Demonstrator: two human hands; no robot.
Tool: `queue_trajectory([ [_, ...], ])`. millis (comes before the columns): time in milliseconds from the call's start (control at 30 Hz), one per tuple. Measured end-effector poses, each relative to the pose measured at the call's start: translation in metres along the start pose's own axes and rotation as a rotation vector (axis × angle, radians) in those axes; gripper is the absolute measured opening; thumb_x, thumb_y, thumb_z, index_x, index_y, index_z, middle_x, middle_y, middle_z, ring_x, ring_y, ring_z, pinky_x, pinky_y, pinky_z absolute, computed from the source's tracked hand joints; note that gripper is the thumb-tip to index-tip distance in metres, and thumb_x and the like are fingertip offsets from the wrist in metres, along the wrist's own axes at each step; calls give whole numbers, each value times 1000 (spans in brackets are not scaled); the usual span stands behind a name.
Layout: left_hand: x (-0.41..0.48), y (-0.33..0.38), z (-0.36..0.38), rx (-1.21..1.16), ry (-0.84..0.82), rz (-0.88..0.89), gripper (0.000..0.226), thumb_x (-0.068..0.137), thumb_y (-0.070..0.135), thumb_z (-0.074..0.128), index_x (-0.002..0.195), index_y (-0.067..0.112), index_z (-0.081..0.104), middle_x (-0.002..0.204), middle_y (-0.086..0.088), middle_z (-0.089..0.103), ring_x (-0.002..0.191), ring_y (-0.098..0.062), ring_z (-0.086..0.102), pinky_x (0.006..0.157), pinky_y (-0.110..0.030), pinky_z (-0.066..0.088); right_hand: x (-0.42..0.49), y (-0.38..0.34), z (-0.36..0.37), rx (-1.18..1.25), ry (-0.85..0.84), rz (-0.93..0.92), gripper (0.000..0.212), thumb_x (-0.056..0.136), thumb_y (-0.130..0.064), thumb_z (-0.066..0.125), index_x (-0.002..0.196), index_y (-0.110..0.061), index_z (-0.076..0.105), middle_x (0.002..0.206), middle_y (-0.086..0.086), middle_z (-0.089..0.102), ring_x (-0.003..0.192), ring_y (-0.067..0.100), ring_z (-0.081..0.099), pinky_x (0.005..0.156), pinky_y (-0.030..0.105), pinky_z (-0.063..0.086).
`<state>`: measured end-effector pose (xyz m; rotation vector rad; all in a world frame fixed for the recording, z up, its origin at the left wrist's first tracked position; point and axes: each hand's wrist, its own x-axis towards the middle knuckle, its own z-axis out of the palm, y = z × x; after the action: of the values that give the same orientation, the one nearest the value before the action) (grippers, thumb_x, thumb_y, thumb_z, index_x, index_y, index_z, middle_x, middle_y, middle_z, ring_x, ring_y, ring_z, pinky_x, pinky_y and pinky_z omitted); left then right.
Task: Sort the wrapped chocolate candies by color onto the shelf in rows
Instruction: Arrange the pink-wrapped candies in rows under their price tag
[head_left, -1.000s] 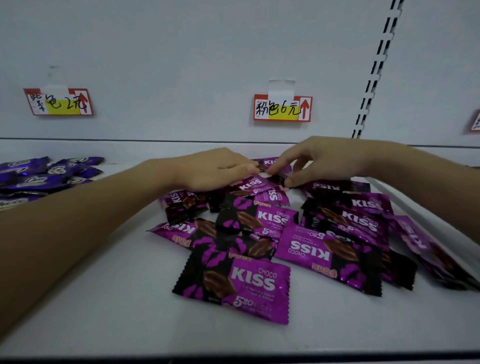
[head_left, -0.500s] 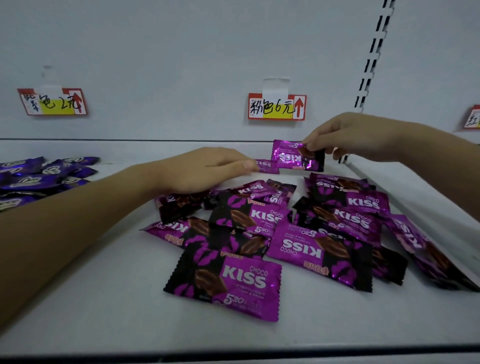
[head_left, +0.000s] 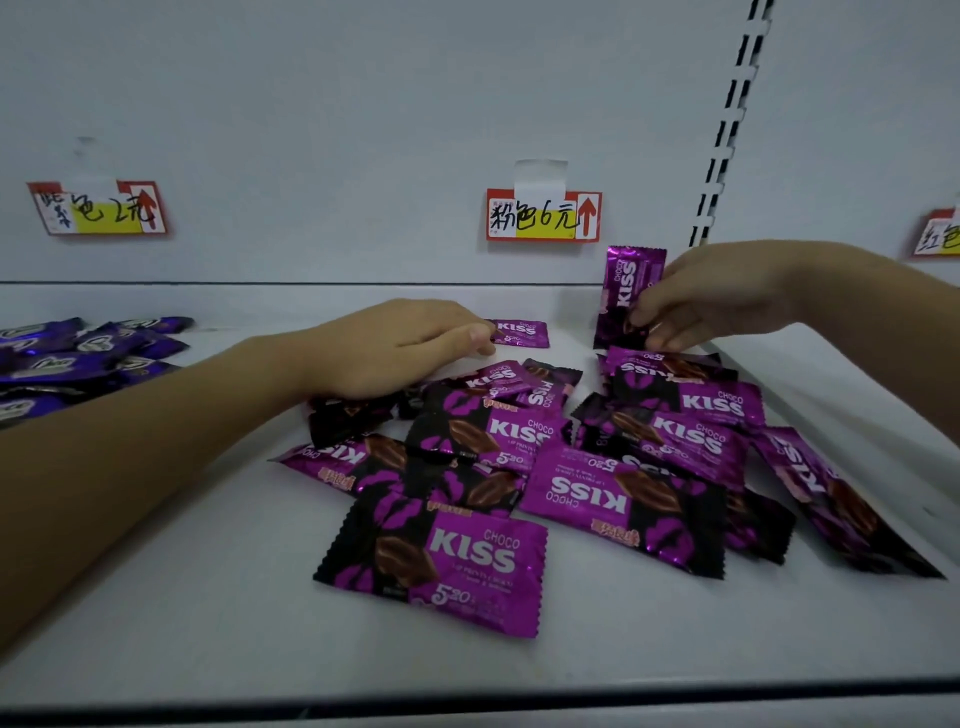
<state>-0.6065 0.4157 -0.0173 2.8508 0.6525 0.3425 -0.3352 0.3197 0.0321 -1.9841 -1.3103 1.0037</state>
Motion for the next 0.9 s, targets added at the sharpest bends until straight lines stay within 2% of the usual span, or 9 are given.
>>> queue_trajectory([
  [200,-1,-3,-1,28,3,-19,57,95,51,19,122,24,61,138,9,50,126,-4,42,106,-18,25,2,-2,10,340,15,38,13,90,-7,57,101,0,59,95,19,69,69,21,73,53,22,57],
  [333,-2,-5,-2,35,-14,-64,67,89,62,14,123,28,61,136,10,51,125,-5,44,110,-25,28,-3,-3,11,-166,182,81,30,89,-32,62,90,-2,67,83,11,70,66,19,66,54,25,52],
  [433,-2,-5,-5,15,-10,-82,71,87,66,13,124,28,60,136,11,51,125,-4,44,110,-24,28,-4,-4,5,-655,439,-109,36,85,-39,65,84,-3,66,74,8,66,65,21,62,55,24,45],
  [467,-2,-4,-5,-2,-17,-101,69,90,65,14,126,27,58,138,12,49,126,-4,43,109,-22,26,-3,-4,4,-711,441,-227,27,85,-35,67,86,-8,66,78,3,65,72,20,63,58,24,44],
  [533,-2,-1,-5,-36,-49,-150,69,91,65,14,133,26,53,142,11,46,129,-4,40,109,-20,24,-5,-6,10,-763,261,-377,10,84,-25,68,94,-21,69,94,-4,66,93,16,62,77,28,47],
  [600,-1,2,-4,-42,-80,-176,75,88,67,14,138,23,48,144,9,45,129,-6,40,104,-16,23,-1,-2,16,-815,91,-370,20,86,-21,66,105,-26,69,108,-6,67,101,12,60,94,32,45],
  [700,1,3,-2,-51,-88,-172,81,87,66,12,131,13,53,136,-3,52,123,-16,46,84,-1,26,6,3,20,-875,147,-347,24,88,-26,64,112,-24,66,113,-2,66,95,15,60,89,29,44],
  [767,3,5,-2,-44,-90,-149,83,90,64,11,127,4,53,131,-12,53,121,-23,46,79,0,26,10,5,20,-874,170,-345,24,88,-30,63,111,-24,65,112,-1,65,91,15,59,84,27,43],
  [900,5,11,-2,-18,-96,-120,74,88,62,13,138,19,47,146,0,42,132,-11,34,101,-11,15,11,6,21,-803,146,-363,24,88,-32,63,111,-27,65,113,-2,65,91,14,59,84,29,43],
])
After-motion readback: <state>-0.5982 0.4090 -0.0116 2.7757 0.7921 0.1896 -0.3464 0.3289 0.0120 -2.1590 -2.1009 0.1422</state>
